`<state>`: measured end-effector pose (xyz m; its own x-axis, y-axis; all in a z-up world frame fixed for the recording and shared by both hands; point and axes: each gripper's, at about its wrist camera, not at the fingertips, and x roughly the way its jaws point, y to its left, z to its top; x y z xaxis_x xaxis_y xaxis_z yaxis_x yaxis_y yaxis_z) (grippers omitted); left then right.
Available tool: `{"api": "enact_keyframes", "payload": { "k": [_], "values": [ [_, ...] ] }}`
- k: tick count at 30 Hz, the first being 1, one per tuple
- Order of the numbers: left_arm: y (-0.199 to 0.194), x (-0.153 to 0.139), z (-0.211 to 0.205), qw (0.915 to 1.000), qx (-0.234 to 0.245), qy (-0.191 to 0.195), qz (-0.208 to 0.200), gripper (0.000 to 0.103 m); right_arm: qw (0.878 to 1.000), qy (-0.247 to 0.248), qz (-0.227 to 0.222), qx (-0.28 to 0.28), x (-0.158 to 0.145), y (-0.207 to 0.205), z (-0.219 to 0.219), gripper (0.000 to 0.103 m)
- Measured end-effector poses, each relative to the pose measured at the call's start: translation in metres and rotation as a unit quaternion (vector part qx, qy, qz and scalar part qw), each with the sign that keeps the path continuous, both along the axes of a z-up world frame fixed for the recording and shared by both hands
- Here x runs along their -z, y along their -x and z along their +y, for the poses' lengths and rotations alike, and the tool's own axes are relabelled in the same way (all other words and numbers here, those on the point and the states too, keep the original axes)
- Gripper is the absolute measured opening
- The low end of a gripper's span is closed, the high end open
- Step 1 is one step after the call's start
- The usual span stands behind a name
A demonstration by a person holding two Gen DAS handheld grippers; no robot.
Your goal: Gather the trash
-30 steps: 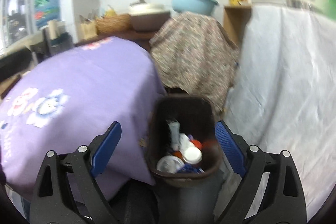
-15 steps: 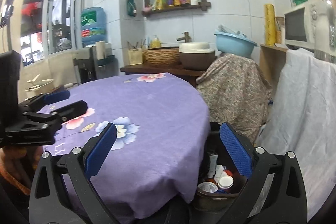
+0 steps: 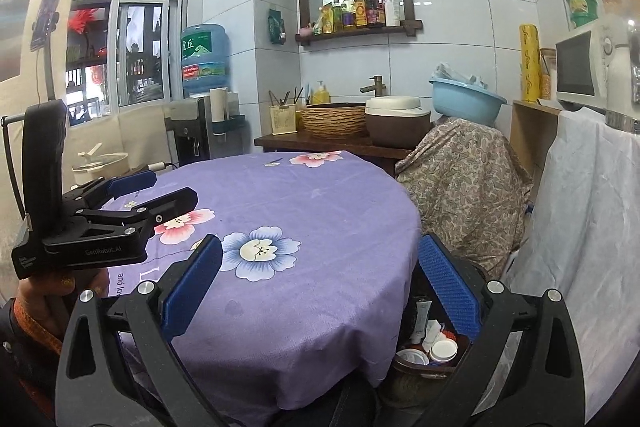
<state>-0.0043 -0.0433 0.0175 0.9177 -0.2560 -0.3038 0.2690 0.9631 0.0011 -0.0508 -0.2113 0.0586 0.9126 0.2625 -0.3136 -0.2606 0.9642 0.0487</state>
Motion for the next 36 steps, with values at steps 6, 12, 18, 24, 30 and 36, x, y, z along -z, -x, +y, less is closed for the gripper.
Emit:
{"api": "enact_keyframes", "payload": {
  "k": [6,12,18,24,30,36],
  "values": [
    [0.001,0.000,-0.003,1.0000,0.001,-0.003,-0.002,0.097,1.000,-0.003,0.001,0.007,0.003,0.000,-0.006,0.097],
    [0.004,0.000,-0.008,0.9999,0.004,-0.010,-0.004,0.097,1.000,-0.007,0.003,0.008,0.004,-0.001,-0.008,0.097],
    [0.003,0.001,-0.008,0.9999,0.000,-0.011,-0.005,0.097,1.000,-0.009,0.006,0.008,0.005,-0.002,-0.008,0.097],
    [0.003,0.001,-0.009,0.9999,0.000,-0.010,-0.003,0.097,1.000,-0.013,0.008,0.009,0.007,-0.002,-0.009,0.097],
    [0.003,0.002,-0.010,0.9999,0.000,-0.012,-0.002,0.097,1.000,-0.015,0.012,0.011,0.009,-0.002,-0.009,0.097],
    [0.003,0.002,-0.011,0.9999,-0.001,-0.012,-0.001,0.097,1.000,-0.017,0.015,0.011,0.010,-0.003,-0.009,0.097]
  ]
}}
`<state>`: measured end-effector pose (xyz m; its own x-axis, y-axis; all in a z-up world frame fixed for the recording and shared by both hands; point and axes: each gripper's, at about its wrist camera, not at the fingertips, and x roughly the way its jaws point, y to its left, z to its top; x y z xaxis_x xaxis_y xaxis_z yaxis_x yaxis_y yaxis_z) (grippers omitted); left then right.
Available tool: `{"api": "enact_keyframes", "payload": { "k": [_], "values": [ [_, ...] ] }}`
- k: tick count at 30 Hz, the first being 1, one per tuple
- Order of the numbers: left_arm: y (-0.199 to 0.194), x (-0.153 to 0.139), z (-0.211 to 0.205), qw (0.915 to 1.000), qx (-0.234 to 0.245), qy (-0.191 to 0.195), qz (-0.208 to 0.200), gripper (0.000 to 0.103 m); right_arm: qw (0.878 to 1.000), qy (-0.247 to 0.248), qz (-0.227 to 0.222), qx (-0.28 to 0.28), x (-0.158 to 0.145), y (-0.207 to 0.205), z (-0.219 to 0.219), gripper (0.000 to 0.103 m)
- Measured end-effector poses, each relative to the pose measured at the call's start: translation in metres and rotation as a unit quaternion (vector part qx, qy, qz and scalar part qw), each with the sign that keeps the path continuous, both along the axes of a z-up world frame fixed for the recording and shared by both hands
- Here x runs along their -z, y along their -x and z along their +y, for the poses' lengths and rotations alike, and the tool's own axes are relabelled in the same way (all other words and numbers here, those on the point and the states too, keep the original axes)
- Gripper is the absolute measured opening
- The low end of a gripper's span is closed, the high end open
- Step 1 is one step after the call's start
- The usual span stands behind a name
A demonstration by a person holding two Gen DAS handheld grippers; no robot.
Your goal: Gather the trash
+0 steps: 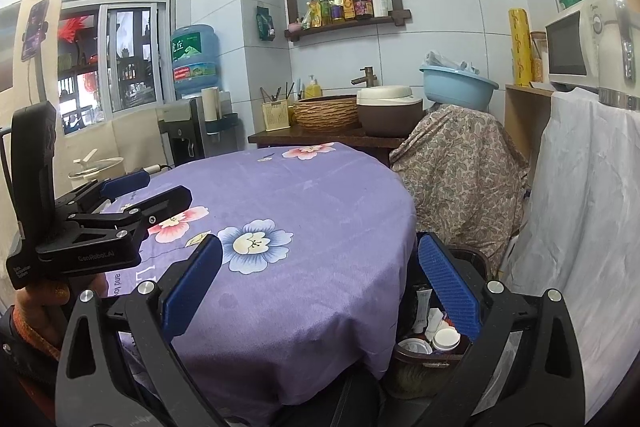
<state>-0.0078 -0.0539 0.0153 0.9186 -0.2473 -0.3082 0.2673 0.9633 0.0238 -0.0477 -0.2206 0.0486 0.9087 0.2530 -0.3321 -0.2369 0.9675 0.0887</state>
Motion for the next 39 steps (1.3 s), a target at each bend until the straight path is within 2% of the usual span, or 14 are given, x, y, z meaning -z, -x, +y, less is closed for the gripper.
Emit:
{"api": "enact_keyframes", "payload": {
  "k": [39],
  "values": [
    [0.000,0.004,-0.009,1.0000,0.000,0.000,0.007,0.097,1.000,-0.008,0.007,0.010,0.008,0.001,0.002,0.097]
  ]
}}
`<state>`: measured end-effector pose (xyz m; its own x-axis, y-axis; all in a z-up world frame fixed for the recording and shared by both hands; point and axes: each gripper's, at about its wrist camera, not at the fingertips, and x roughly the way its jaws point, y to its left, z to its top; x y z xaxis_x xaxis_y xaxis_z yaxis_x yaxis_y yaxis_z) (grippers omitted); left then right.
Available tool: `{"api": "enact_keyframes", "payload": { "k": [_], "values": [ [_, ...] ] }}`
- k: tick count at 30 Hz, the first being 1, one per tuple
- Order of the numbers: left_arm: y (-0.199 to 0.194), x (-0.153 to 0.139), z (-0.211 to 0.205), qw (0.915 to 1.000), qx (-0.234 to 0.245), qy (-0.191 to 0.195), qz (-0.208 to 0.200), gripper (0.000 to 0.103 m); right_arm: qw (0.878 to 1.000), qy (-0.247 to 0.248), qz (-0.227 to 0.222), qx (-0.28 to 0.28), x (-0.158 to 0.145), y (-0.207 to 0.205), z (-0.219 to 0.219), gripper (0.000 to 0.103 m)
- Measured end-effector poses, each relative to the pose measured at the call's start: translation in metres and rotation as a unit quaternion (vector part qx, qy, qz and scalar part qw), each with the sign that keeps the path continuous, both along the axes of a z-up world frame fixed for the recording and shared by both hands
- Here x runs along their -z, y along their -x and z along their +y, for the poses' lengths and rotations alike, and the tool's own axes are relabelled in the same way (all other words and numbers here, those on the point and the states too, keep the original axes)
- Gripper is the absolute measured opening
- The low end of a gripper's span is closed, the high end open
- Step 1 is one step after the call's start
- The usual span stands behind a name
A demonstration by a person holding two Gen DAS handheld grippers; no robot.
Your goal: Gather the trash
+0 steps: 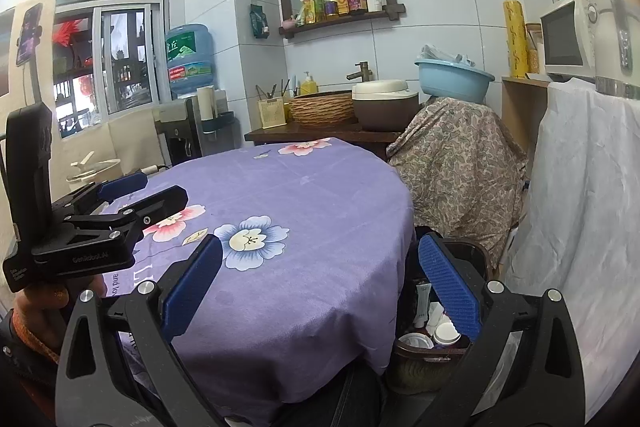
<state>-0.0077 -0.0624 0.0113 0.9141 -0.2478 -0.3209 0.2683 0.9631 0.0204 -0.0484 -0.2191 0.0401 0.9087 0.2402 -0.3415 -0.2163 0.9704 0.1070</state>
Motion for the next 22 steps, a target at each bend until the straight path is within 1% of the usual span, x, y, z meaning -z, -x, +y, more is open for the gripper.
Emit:
{"api": "enact_keyframes", "payload": {
  "k": [6,22],
  "values": [
    [-0.0021,-0.0004,-0.0009,0.9999,0.008,0.007,0.011,0.097,1.000,0.000,0.003,-0.001,0.0010,-0.0002,0.0005,0.097],
    [-0.0034,0.0015,-0.0045,0.9999,0.005,-0.003,0.015,0.097,1.000,-0.002,0.006,0.002,0.0019,0.0009,0.0041,0.097]
  ]
}}
